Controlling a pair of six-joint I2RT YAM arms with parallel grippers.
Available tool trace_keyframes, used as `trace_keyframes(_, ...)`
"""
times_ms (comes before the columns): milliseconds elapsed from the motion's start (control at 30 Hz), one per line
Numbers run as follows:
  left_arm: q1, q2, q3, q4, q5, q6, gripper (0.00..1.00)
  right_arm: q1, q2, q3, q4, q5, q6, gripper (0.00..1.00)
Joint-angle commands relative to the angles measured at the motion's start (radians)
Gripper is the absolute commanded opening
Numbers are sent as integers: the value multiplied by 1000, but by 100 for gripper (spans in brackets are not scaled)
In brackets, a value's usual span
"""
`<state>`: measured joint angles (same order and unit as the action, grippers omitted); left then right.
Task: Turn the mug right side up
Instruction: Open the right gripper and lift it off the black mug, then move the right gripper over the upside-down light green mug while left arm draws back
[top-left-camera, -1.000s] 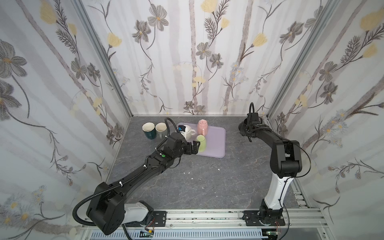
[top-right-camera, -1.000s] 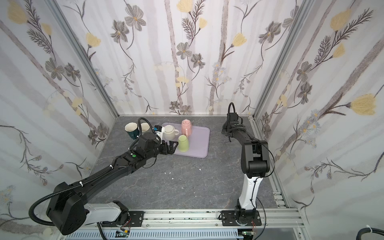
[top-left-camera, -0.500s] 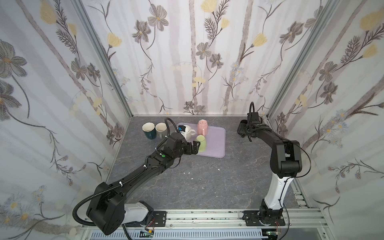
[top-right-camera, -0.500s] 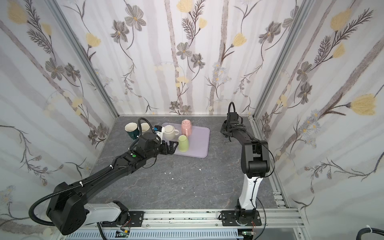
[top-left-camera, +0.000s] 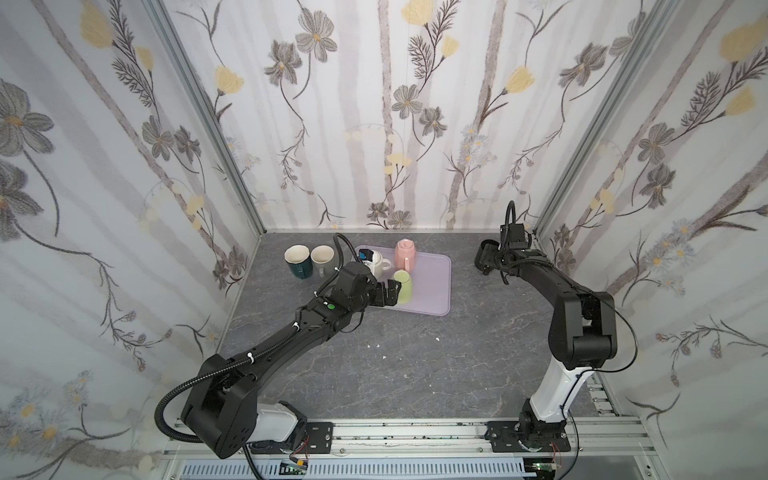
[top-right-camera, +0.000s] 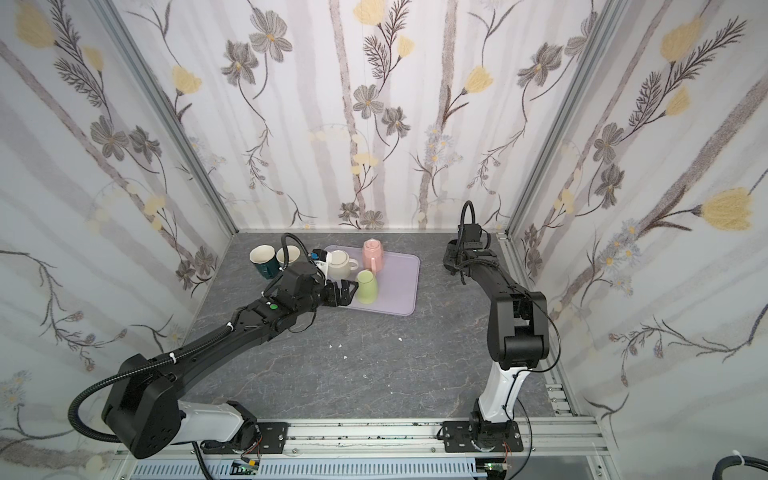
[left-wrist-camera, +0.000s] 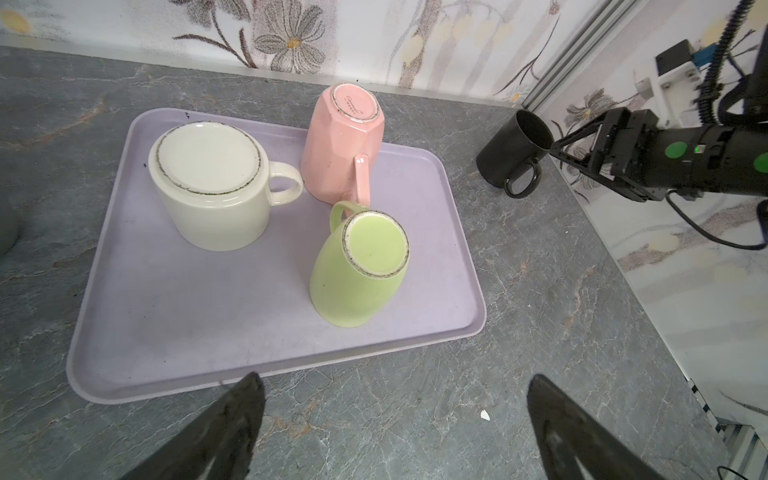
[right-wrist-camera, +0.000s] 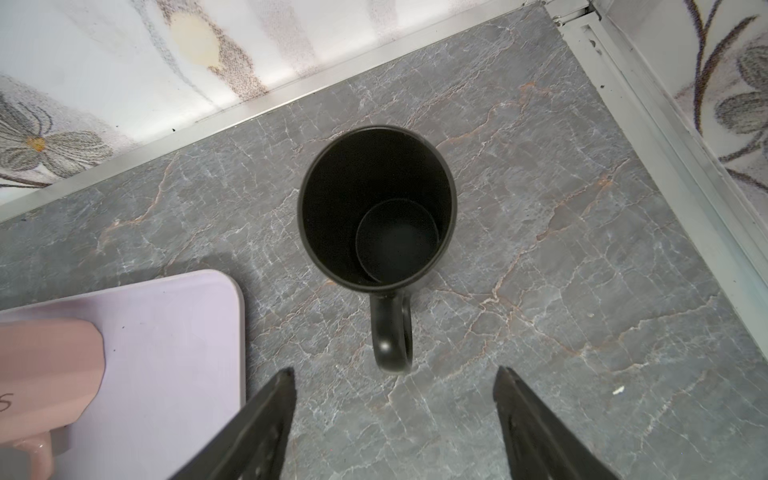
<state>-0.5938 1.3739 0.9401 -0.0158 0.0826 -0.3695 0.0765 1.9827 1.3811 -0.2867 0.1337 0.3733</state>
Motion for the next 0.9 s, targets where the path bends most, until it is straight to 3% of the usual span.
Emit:
trace_keyframes(0, 5, 17, 7, 0, 20, 12, 100, 17, -61, -48, 47, -12, -10, 76)
trace_keyframes(167, 7, 2, -73, 48, 25, 21, 100, 84, -211, -195, 87, -47, -7, 77)
trace_keyframes(400, 8, -25, -160, 81, 23, -9, 100, 257, -369, -324, 116, -50, 40, 79)
trace_keyframes(633, 9, -75, -277, 209, 33, -8, 100, 420, -441, -369, 147, -9, 93, 80)
trace_keyframes(867, 11, -130, -340, 243, -75, -16, 100, 549, -438, -375, 168, 32, 93, 81)
